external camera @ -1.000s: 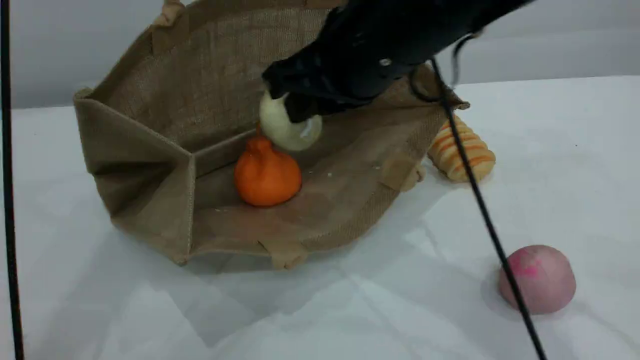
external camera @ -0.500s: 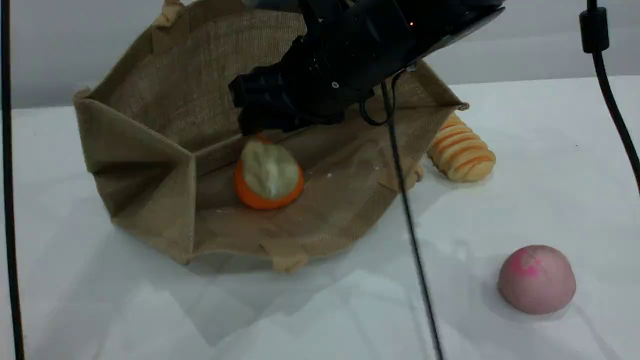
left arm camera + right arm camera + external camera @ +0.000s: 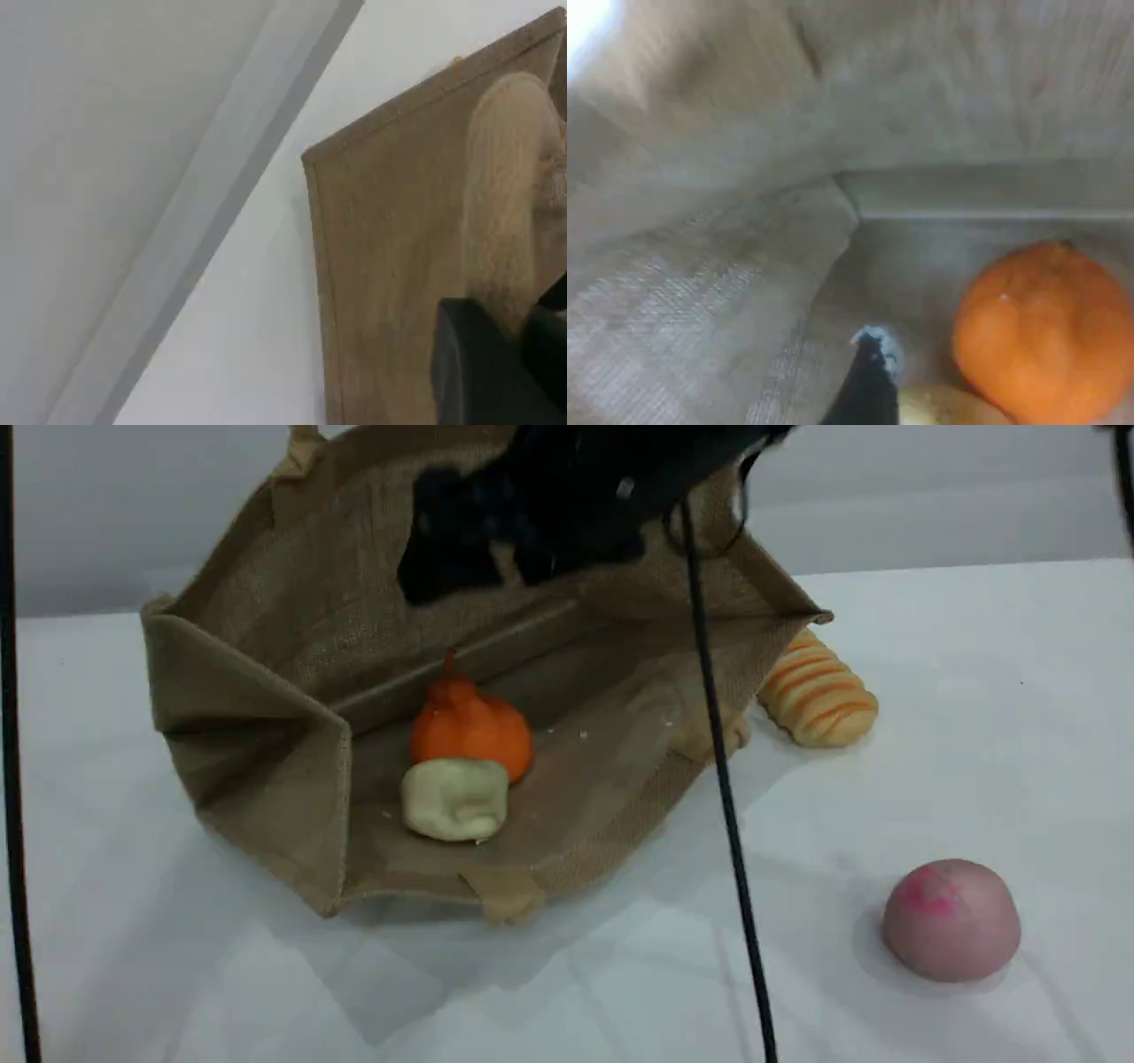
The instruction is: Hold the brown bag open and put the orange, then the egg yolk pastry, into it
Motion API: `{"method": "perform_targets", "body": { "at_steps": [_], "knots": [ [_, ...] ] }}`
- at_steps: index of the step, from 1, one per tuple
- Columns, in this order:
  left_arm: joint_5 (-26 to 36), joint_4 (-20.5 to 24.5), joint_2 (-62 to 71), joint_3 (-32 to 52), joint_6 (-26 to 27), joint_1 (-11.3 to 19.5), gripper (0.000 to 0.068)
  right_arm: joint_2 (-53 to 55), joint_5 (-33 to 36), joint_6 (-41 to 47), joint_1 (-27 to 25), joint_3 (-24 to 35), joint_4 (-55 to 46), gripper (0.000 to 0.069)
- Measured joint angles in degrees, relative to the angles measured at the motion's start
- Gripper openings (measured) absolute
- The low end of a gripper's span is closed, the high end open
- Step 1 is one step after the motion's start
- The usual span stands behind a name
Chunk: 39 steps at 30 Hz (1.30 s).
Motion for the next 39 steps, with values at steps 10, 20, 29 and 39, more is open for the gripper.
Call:
{"method": "perform_targets", "body": {
  "at_steps": [10,20,29,39],
  "knots": [
    [0.2,0.0,0.0,0.0,0.0,0.0,0.0093,-5.9,13.6,25.5,-10.5,0.0,-28.9,0.0614],
    [1.0,0.0,0.0,0.0,0.1,0.0,0.0093,-7.7,8.2,33.8,-23.3,-0.4,-41.3,0.0592],
    [0.9,-0.1,0.0,0.0,0.1,0.0,0.0093,-8.1,6.0,33.8,-31.9,-0.6,-41.7,0.0591],
    [0.2,-0.2,0.0,-0.1,0.0,0.0,0.0384,-8.8,5.9,33.7,-33.1,-0.6,-41.8,0.0591]
  ]
}}
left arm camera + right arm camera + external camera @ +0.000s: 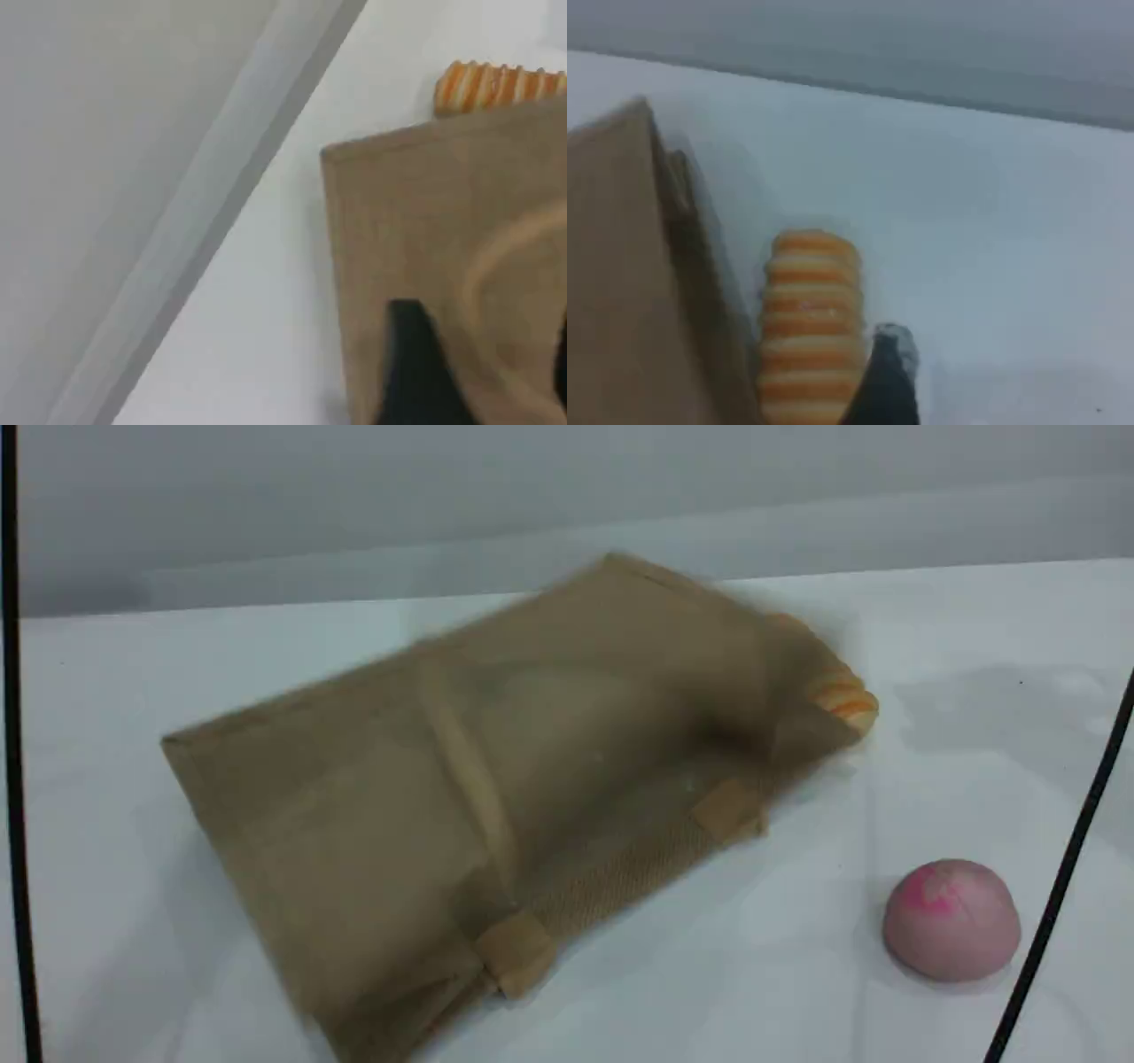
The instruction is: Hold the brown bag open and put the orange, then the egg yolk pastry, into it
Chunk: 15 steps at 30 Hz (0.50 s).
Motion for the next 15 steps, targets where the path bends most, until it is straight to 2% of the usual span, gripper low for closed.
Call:
{"method": "perform_targets", "body": {
  "at_steps": [3,5,15],
  "knots": [
    [-0.1,0.2,0.0,0.0,-2.4,0.0,0.0498,-1.0,0.8,0.0,0.0,0.0,-0.6,0.0591],
    [-0.5,0.7,-0.1,0.0,-4.8,0.0,0.0537,-2.2,1.4,-0.1,0.0,0.0,-0.6,0.0591],
    [0.6,11.4,-6.9,0.1,-19.9,0.0,0.0556,-15.2,6.8,0.3,0.1,0.0,-4.2,0.0591]
  ]
}}
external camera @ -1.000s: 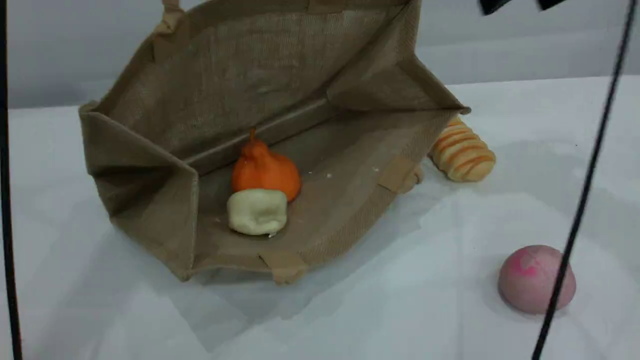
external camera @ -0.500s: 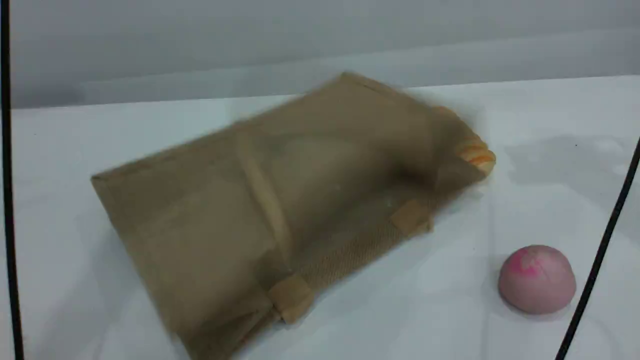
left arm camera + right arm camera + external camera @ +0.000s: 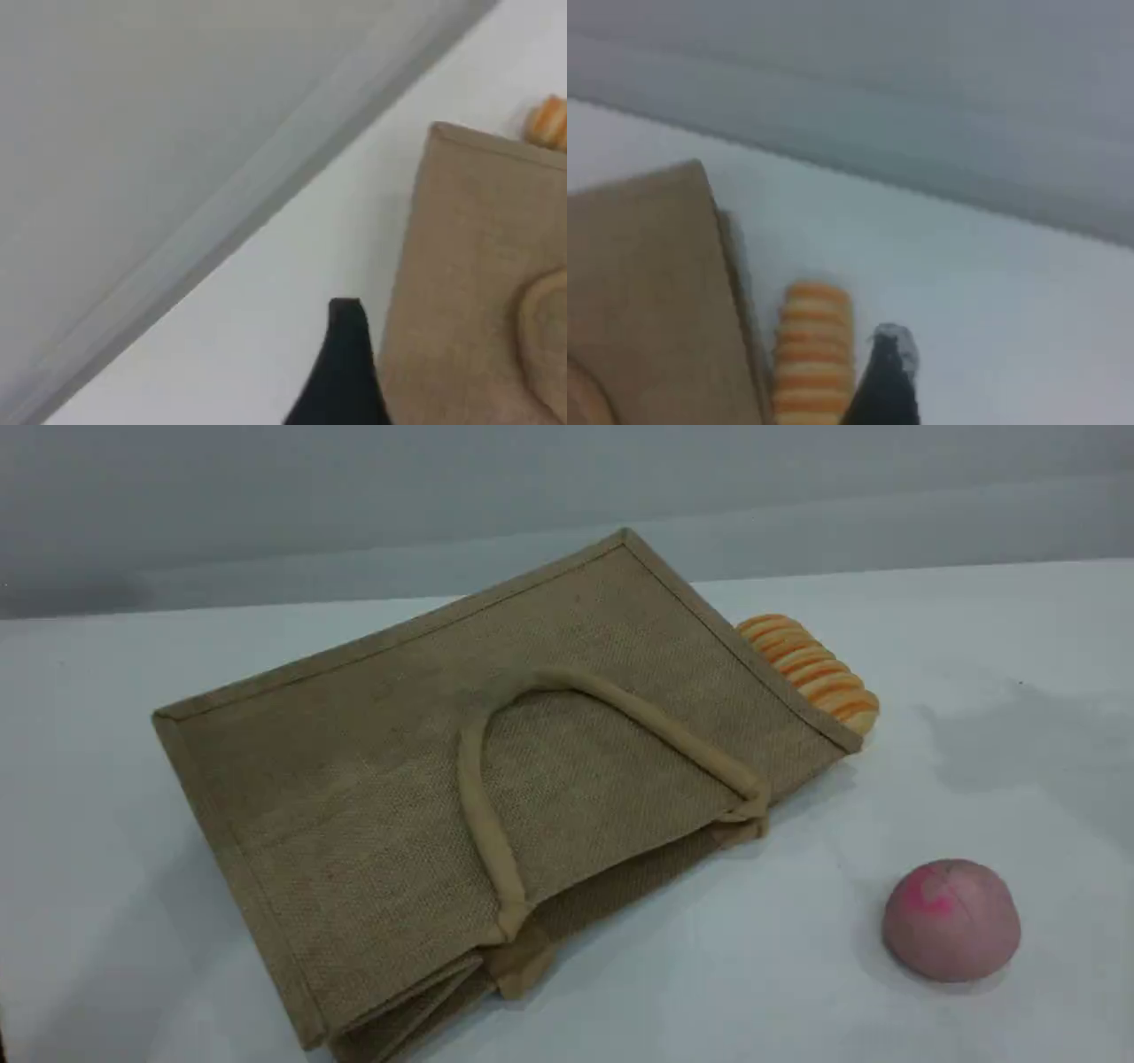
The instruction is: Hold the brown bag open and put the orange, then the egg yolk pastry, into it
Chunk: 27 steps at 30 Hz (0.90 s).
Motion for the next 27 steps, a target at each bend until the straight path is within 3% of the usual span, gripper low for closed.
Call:
{"method": "perform_targets", "body": {
  "at_steps": [6,14,27],
  "knots": [
    [1.8,3.9,-6.4,0.0,-7.4,0.0,0.0557,-11.5,6.6,1.7,0.0,0.0,-0.9,0.0591],
    [1.5,12.5,-16.4,4.2,-14.5,0.0,0.0557,-27.7,16.0,6.7,0.0,0.0,-0.6,0.0591],
    [1.5,16.1,-44.1,28.3,-21.8,0.0,0.0557,-51.4,34.3,15.5,0.1,0.4,-1.7,0.0590]
  ]
}}
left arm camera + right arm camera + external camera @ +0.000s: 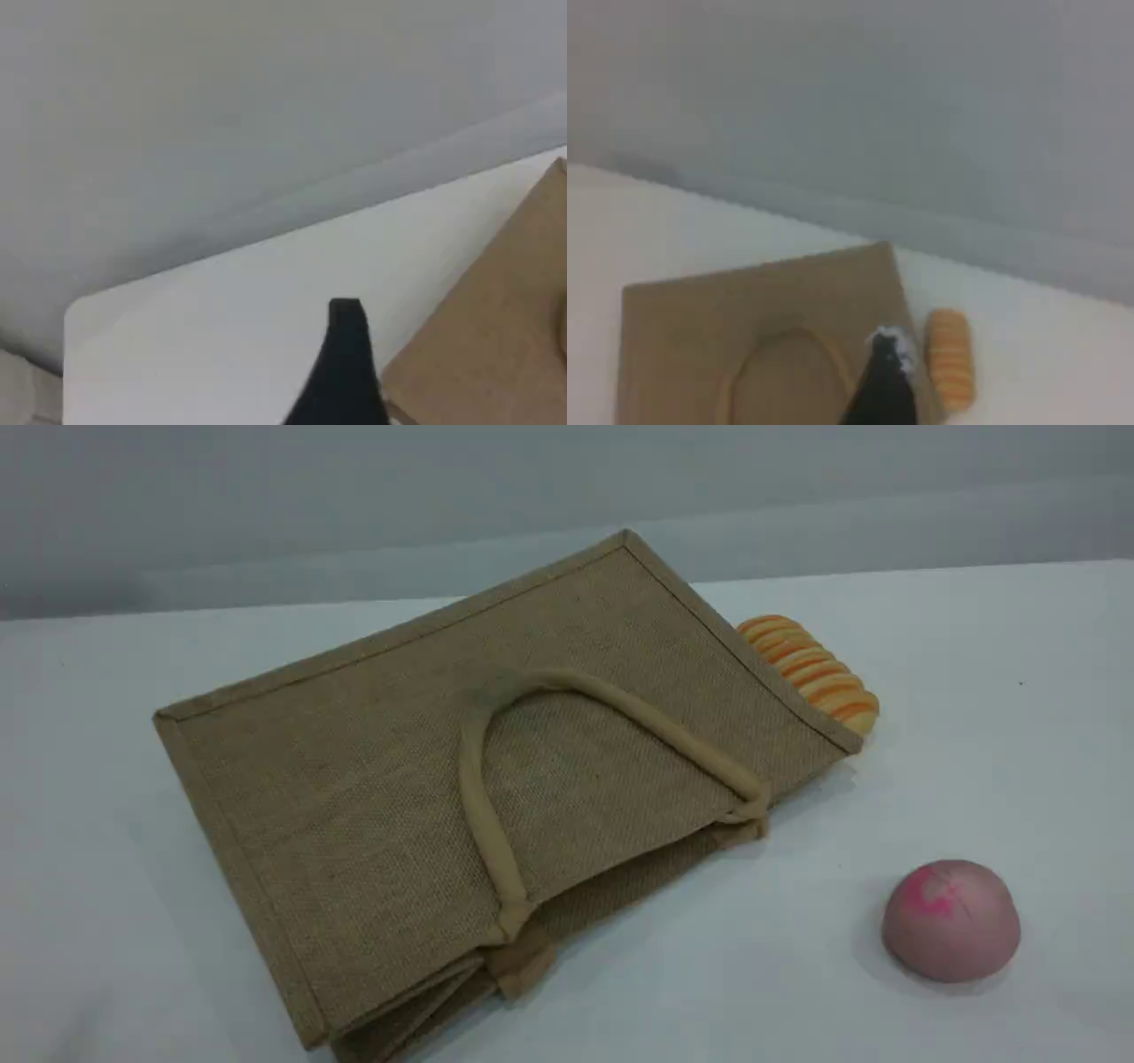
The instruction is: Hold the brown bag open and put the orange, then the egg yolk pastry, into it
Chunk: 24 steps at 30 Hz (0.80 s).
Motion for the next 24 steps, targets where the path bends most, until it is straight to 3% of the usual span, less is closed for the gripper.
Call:
{"method": "perform_targets", "body": {
  "at_steps": [8,17,24],
  "knots": [
    [0.0,0.0,-21.1,16.4,-0.9,0.0,0.0557,-8.7,4.9,1.4,0.0,5.5,0.0,0.0590],
    [0.0,-0.4,-41.7,35.6,-2.5,0.0,0.0557,-18.8,4.7,0.6,0.0,19.6,0.3,0.0590],
    [-0.1,-0.8,-46.2,47.4,-4.7,0.0,0.0557,-27.4,1.4,-5.5,0.0,31.8,0.0,0.0590]
  ]
}}
